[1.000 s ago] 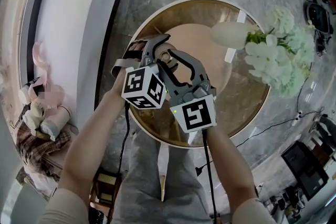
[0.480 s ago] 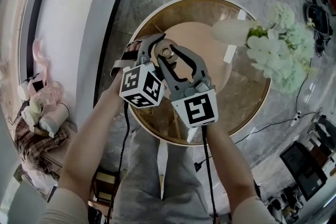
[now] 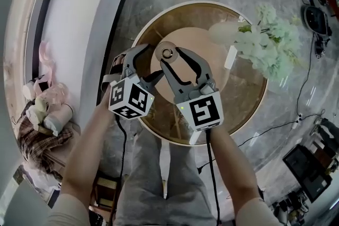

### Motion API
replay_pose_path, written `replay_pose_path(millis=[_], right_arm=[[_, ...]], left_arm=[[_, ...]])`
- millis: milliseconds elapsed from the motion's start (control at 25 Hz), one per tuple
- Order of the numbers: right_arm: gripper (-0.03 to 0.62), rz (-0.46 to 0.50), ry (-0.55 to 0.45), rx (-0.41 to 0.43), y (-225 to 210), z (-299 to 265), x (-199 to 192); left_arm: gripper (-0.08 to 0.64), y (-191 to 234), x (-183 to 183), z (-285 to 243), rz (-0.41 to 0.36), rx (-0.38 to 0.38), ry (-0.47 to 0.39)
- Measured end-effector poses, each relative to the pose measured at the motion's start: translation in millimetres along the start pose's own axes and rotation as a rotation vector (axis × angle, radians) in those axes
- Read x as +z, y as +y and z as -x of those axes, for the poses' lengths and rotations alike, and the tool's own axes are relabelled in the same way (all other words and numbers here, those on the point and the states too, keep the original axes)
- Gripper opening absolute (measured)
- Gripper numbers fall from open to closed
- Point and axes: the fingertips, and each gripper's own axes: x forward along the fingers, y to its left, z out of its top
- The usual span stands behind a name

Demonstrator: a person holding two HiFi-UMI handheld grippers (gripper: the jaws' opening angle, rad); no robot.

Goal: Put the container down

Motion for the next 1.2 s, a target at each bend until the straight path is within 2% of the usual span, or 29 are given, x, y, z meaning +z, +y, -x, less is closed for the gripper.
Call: replay_pose_path(millis=[80,240,480,560,600,680,840,920,1080,1200], right_arm=[[0.164,-0.016,0.0,-0.023,-6,8,8],[0.07,-0.038,-0.014,-0.051,-9,22,26],[0.052,-0.057,-0.064,-0.095,-5,56,77],[0.044,-0.073,-0.077,-0.11,-6,70,98],[0.041,-0.072,-0.072,-0.114,-6,77,107],[0.033,-0.057,-0.061,-0.123,-8,92,127],[0.017,-0.073,-0.11,-0.154,-14,125,174],[0.012,-0.062,-0.134,-0.185,-13,142,198],[0.008,-0.037,-0.177,-0.217,-7,180,241],[0.008,-0.026,-0.206,-0.221,-3,206,275]], left_arm=[[0.376,5,2,13,0.0,0.036,0.006],[0.374,9,22,43,0.042,0.085,-0.052],[0.359,11,72,90,0.192,0.079,-0.165],[0.345,16,91,108,0.212,0.1,-0.208],[0.322,19,99,117,0.219,0.116,-0.225],[0.192,23,112,133,0.243,0.137,-0.235],[0.173,26,139,159,0.276,0.146,-0.219],[0.133,29,156,178,0.274,0.167,-0.219],[0.046,29,195,215,0.258,0.186,-0.262],[0.031,31,226,245,0.243,0.21,-0.294]])
